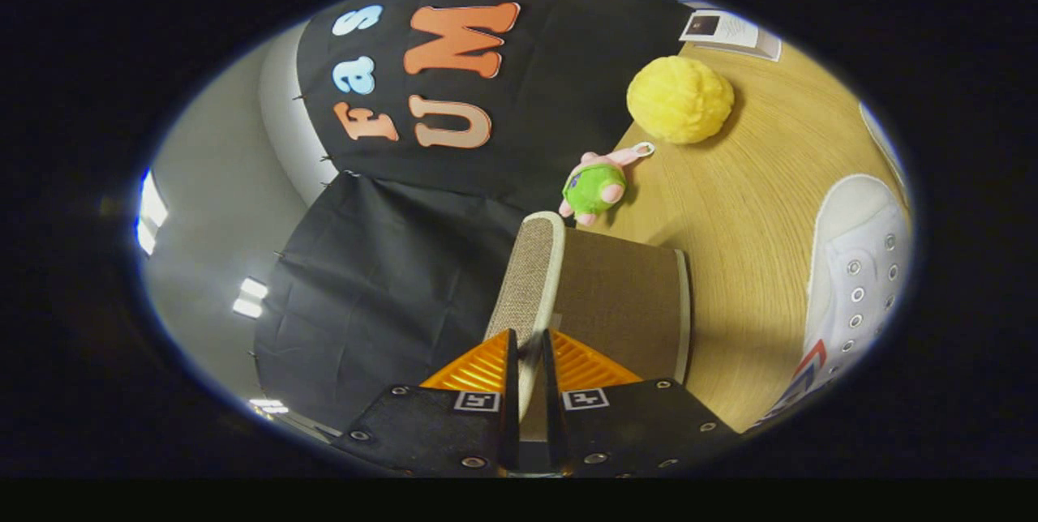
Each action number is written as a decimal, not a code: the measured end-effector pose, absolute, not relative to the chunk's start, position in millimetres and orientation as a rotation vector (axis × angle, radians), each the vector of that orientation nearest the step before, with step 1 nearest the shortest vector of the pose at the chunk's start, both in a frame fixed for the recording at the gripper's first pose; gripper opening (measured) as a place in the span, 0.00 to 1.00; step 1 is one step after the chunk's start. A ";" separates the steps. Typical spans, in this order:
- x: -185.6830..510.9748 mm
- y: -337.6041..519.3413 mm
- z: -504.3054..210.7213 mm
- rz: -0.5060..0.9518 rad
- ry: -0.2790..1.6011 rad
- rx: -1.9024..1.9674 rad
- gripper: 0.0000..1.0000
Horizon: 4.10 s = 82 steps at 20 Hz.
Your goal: Open the storage box then place both shoes into the box .Put the left shoe in first, then the right shoe, with the right side of both shoes facing outward in a uniform manner.
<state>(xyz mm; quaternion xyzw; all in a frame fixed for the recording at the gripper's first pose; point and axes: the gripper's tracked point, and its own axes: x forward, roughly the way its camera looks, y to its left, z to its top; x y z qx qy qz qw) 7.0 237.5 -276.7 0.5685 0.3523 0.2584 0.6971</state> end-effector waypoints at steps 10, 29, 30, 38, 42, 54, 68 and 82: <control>9.9 246.5 -233.0 0.641 0.706 1.251 0.08; 17.0 296.7 -223.7 0.589 0.808 1.131 0.17; 17.3 299.5 -221.5 0.581 0.816 1.099 0.14; 39.6 339.9 -158.1 0.594 0.772 0.994 0.10; 52.2 390.4 -124.4 0.629 0.756 0.899 0.10; 66.8 550.1 -128.1 0.665 0.846 0.773 0.10; 69.6 559.6 -228.3 0.463 1.061 0.688 0.10; 59.8 392.4 -192.3 0.411 0.885 0.360 0.89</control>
